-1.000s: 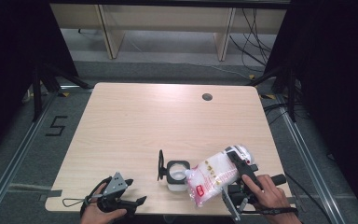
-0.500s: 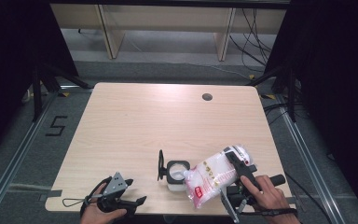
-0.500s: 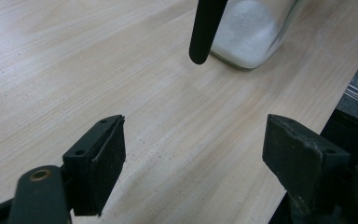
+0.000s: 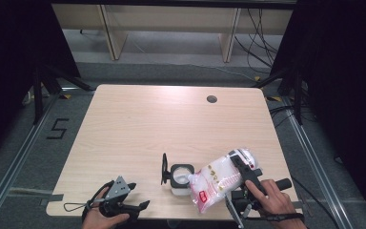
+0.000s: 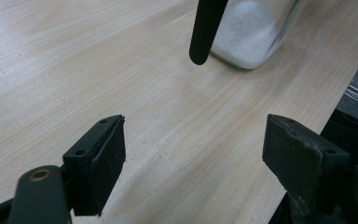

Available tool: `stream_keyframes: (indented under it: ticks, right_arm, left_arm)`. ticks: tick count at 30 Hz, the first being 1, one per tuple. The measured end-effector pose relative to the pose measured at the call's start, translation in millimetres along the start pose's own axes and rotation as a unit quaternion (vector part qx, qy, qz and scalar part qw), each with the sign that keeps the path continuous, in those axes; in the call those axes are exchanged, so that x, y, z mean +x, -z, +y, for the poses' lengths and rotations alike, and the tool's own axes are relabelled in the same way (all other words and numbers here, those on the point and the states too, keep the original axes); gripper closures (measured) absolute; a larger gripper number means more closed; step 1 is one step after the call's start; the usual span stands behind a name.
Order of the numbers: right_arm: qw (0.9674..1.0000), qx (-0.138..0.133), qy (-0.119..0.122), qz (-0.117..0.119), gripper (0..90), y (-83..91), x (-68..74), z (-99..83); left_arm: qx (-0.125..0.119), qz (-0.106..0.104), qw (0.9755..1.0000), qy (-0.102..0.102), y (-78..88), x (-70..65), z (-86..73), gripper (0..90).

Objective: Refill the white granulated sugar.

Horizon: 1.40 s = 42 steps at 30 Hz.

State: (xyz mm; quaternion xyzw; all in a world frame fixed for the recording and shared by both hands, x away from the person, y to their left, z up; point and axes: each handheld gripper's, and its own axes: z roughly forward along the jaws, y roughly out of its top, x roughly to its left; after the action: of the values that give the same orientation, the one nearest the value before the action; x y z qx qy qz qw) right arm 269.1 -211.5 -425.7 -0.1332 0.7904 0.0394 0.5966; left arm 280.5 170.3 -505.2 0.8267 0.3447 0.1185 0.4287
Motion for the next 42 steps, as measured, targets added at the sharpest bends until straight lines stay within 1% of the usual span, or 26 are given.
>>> stream_keyframes:
  ticks: [1, 2, 4, 6, 7, 9, 10, 11, 14, 16, 18, 19, 20, 21, 23, 24, 26, 27, 29, 30, 32, 34, 36, 38, 40, 42]
  right_arm:
    - [0.9996, -0.008, 0.027, -0.009, 41.5, -0.5, -4.6, 1.0]
    - [0.9998, -0.007, 0.018, -0.005, 41.5, -0.9, -3.2, 0.9]
    - [1.0, -0.004, -0.005, -0.003, 41.6, -1.4, 1.7, 0.9]
    - [0.9997, -0.017, 0.014, -0.013, 41.5, -2.3, -1.4, 0.2]
    - [0.9996, -0.008, 0.026, -0.008, 41.5, -0.5, -4.4, 1.1]
    - [0.9999, -0.009, 0.012, -0.007, 41.6, -0.9, -2.2, 1.0]
    - [0.9999, -0.008, 0.011, -0.004, 41.6, -1.1, -1.5, 1.4]
    - [0.9997, -0.011, 0.021, -0.005, 41.6, -1.9, -1.9, 1.7]
    - [0.9996, -0.011, 0.023, -0.01, 41.6, -0.7, -3.5, 1.7]
    - [0.9998, -0.011, 0.018, -0.007, 41.6, -0.6, -3.1, 1.5]
    - [0.9997, -0.015, 0.018, -0.009, 41.6, -1.5, -3.2, 1.1]
    - [0.9998, -0.016, 0.007, -0.007, 41.6, -2.5, -0.9, 0.1]
    - [0.9996, -0.016, 0.022, -0.005, 41.6, -2.4, -3.3, 0.3]
    - [0.9995, -0.006, -0.032, 0.0, 41.6, -1.5, 3.7, -1.5]
    - [0.9997, -0.023, 0.007, -0.003, 41.6, -3.3, -3.9, -2.4]
    - [0.9993, -0.017, -0.034, 0.005, 41.6, -2.9, 1.1, -3.9]
    - [0.9998, -0.02, -0.007, 0.0, 41.6, -3.6, -2.2, -4.0]
    - [0.9994, -0.014, -0.03, 0.003, 41.6, -3.5, 1.3, -4.6]
    - [0.9995, -0.014, -0.03, 0.002, 41.6, -3.6, 1.3, -5.2]
    - [0.9997, -0.02, -0.013, 0.0, 41.6, -4.2, -1.1, -5.0]
    - [0.9993, -0.011, -0.035, 0.005, 41.6, -3.2, 1.8, -5.4]
    - [0.9996, -0.015, -0.024, 0.004, 41.6, -3.6, -0.3, -5.6]
    - [0.9994, -0.011, -0.032, 0.003, 41.6, -2.8, 0.7, -5.9]
    - [0.9998, -0.021, -0.002, -0.001, 41.6, -4.2, -3.7, -6.2]
    - [0.9995, -0.007, -0.03, 0.0, 41.6, -3.2, 0.8, -6.9]
    - [0.9996, -0.009, -0.028, 0.002, 41.6, -3.7, 0.8, -7.4]
  left_arm:
    - [-0.006, -0.004, 1.0, 0.003, -0.6, -1.0, 0.0, 20.6]
    - [-0.007, -0.005, 0.9999, -0.008, -0.5, -0.1, 0.4, 20.6]
    - [-0.007, -0.005, 0.9999, -0.007, -0.4, -0.2, 0.4, 20.6]
    - [0.002, 0.0, 0.9999, -0.013, 0.7, 1.4, 0.5, 20.6]
    - [0.002, 0.001, 1.0, -0.008, 0.5, 0.9, 0.3, 20.6]
    - [-0.007, -0.005, 1.0, 0.003, -0.6, -1.1, 0.0, 20.6]
    - [-0.007, -0.005, 0.9999, -0.007, -0.6, -0.3, 0.3, 20.6]
    - [-0.007, -0.005, 0.9999, -0.007, -0.6, -0.3, 0.3, 20.6]
    - [0.0, -0.001, 0.9999, -0.012, 0.3, 1.1, 0.5, 20.6]
    - [-0.006, -0.004, 1.0, 0.002, -0.5, -0.9, 0.0, 20.6]
    - [-0.007, -0.005, 0.9999, -0.007, -0.7, -0.3, 0.3, 20.6]
    - [-0.003, -0.004, 0.9999, -0.011, -0.1, 0.4, 0.4, 20.6]
    - [-0.003, -0.004, 0.9999, -0.011, 0.0, 0.6, 0.5, 20.6]
    - [-0.007, -0.005, 0.9999, -0.007, -0.5, -0.1, 0.4, 20.6]
    - [-0.001, -0.004, 0.9999, -0.013, 0.4, 1.0, 0.5, 20.6]
    - [-0.007, -0.005, 0.9999, -0.006, -0.5, 0.0, 0.3, 20.6]
    - [-0.003, -0.004, 0.9999, -0.011, 0.0, 0.6, 0.4, 20.6]
    - [-0.003, -0.004, 0.9999, -0.011, -0.1, 0.5, 0.4, 20.6]
    - [-0.002, -0.004, 0.9999, -0.012, 0.0, 0.6, 0.4, 20.6]
    - [-0.003, -0.004, 0.9999, -0.011, 0.0, 0.5, 0.4, 20.6]
    - [-0.002, -0.004, 0.9999, -0.012, 0.0, 0.7, 0.4, 20.6]
    - [-0.003, -0.004, 0.9999, -0.011, -0.1, 0.6, 0.4, 20.6]
    - [-0.002, -0.004, 0.9999, -0.011, 0.0, 0.6, 0.5, 20.6]
    - [-0.002, -0.004, 0.9999, -0.011, 0.0, 0.6, 0.4, 20.6]
    - [-0.007, -0.005, 0.9999, -0.006, -0.6, -0.2, 0.3, 20.6]
    - [-0.007, -0.005, 0.9999, -0.006, -0.6, -0.1, 0.3, 20.6]
